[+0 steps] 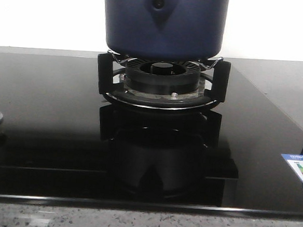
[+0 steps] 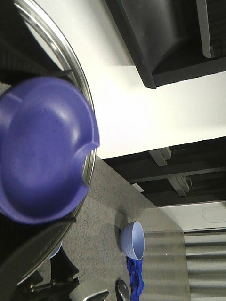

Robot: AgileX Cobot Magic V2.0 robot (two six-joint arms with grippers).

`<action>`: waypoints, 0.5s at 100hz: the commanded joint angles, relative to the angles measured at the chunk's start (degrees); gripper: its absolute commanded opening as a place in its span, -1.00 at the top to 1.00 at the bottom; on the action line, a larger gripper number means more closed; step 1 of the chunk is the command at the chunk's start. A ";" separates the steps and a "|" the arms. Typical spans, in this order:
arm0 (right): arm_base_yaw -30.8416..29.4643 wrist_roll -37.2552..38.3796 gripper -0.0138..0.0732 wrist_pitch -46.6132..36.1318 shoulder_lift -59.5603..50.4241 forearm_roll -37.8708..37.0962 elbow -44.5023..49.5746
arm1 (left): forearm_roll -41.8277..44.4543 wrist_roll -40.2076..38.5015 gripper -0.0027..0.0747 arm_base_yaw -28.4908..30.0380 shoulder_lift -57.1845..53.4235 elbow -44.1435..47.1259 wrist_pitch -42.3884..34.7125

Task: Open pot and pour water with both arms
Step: 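Lift the cup with the right gripper and carry it over the pot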

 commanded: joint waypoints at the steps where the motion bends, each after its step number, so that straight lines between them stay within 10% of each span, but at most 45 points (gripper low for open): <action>1: 0.30 -0.69 -0.71 -6.82 1.37 -0.14 -1.51 | -4.90 -0.50 0.40 0.06 -2.11 -1.92 1.10; 50: 0.43 1.93 -0.71 -15.92 9.28 -0.04 -1.51 | -4.90 -0.50 0.40 0.06 -2.11 -1.92 1.10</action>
